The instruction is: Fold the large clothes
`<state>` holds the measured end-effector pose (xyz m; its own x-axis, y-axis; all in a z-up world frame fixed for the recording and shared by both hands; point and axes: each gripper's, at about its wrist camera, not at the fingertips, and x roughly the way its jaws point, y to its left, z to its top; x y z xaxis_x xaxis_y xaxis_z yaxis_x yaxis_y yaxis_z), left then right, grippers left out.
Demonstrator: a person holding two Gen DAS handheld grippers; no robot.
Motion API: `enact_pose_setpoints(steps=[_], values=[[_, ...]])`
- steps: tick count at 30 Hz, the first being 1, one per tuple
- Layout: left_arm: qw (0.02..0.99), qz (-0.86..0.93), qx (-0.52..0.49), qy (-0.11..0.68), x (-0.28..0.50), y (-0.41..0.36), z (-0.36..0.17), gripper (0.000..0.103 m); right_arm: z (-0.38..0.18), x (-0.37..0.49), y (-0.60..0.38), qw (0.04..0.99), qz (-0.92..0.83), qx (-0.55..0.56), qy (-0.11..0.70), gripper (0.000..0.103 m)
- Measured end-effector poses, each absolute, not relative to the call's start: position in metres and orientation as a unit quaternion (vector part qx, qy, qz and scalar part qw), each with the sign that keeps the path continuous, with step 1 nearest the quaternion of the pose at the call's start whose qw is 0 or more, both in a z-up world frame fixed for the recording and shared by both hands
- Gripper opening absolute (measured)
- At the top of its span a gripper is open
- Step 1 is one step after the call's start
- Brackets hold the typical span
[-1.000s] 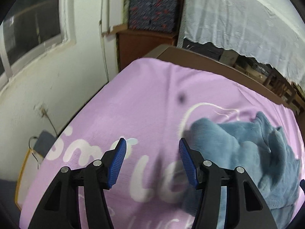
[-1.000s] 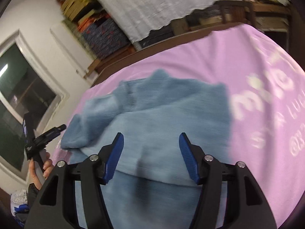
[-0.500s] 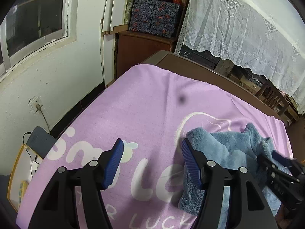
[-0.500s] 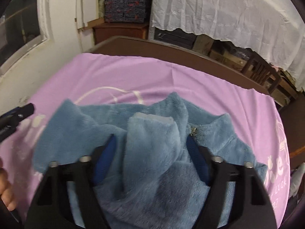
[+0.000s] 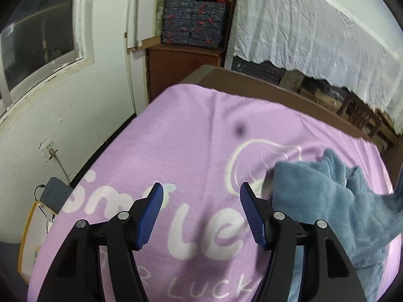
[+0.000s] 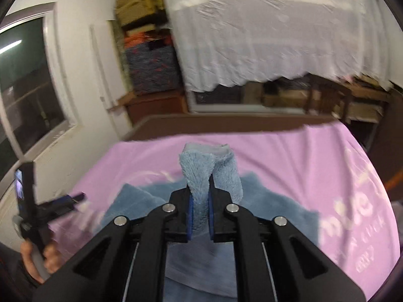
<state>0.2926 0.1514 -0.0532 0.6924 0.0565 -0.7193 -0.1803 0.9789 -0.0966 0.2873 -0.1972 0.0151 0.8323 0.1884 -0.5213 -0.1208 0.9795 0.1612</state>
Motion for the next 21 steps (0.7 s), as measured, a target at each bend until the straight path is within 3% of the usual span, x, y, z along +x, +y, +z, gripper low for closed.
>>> enact_pose_setpoints(steps=[3, 6, 7, 10, 14, 16, 21], values=[[0.915, 0.063, -0.038, 0.396, 0.294, 0.134, -0.061, 0.064, -0.042, 0.295, -0.236, 0.926, 0.053, 0.069, 0.366, 0.015], [0.916, 0.067, 0.016, 0.396, 0.292, 0.113, -0.069, 0.064, -0.083, 0.297, -0.271, 0.900, 0.036, 0.127, 0.415, 0.033], [0.916, 0.068, 0.027, 0.395, 0.292, 0.107, -0.071, 0.064, -0.090, 0.292, -0.288, 0.895, 0.041, 0.170, 0.411, 0.034], [0.919, 0.063, 0.045, 0.386, 0.287, 0.098, -0.072, 0.064, -0.089, 0.281, -0.312, 0.885, 0.052, 0.233, 0.400, 0.034], [0.933, 0.039, 0.041, 0.355, 0.273, 0.090, -0.060, 0.064, -0.071, 0.260, -0.329, 0.906, -0.009, 0.229, 0.357, 0.037], [0.941, 0.005, 0.028, 0.336, 0.266, 0.083, -0.050, 0.064, -0.059, 0.252, -0.330, 0.914, -0.008, 0.230, 0.333, 0.030], [0.945, -0.070, 0.055, 0.314, 0.255, 0.043, -0.046, 0.074, -0.050, 0.268, -0.282, 0.919, 0.062, 0.179, 0.345, 0.026]])
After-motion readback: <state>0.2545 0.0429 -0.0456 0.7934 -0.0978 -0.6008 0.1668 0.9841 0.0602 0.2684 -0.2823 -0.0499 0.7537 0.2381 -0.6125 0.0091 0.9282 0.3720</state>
